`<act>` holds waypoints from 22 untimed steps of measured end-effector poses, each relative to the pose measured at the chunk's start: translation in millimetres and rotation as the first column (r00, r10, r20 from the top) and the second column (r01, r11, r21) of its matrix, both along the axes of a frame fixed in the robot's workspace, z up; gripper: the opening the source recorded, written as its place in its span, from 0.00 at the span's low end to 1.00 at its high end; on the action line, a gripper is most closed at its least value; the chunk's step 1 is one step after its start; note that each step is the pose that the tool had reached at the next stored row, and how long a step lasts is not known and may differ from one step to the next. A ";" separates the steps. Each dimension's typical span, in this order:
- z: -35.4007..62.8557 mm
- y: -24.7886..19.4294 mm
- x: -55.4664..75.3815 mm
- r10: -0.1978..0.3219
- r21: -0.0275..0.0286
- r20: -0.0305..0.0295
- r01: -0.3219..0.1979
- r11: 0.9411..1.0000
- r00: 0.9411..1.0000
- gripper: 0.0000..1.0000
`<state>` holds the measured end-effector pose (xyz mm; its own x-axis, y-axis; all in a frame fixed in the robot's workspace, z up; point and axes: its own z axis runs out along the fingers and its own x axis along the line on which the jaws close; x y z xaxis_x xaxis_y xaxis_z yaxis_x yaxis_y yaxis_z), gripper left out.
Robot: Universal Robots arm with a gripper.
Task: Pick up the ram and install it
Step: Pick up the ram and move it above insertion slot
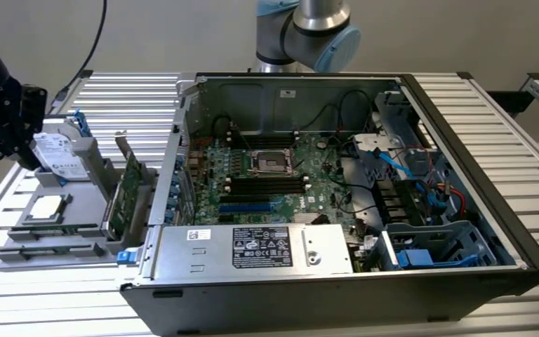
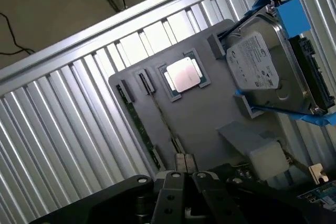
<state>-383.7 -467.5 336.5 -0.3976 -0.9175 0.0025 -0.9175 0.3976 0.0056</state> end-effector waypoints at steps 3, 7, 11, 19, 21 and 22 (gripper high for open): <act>-0.4 0.0 0.0 0.055 0.000 0.000 -0.055 0.998 0.998 0.11; -0.6 0.0 0.0 0.128 0.000 0.000 -0.128 0.992 0.992 0.11; -0.7 0.0 0.0 0.199 -0.001 0.000 -0.199 0.980 0.980 0.11; -0.8 0.0 0.0 0.338 -0.014 -0.005 -0.338 0.941 0.941 0.11; -0.8 0.0 0.0 0.371 -0.018 -0.007 -0.371 0.929 0.929 0.11; -0.9 0.0 0.0 0.385 -0.019 -0.007 -0.385 0.923 0.923 0.11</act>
<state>-383.8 -467.6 335.7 -0.0138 -0.9996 0.0230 -0.9999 0.0140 0.0047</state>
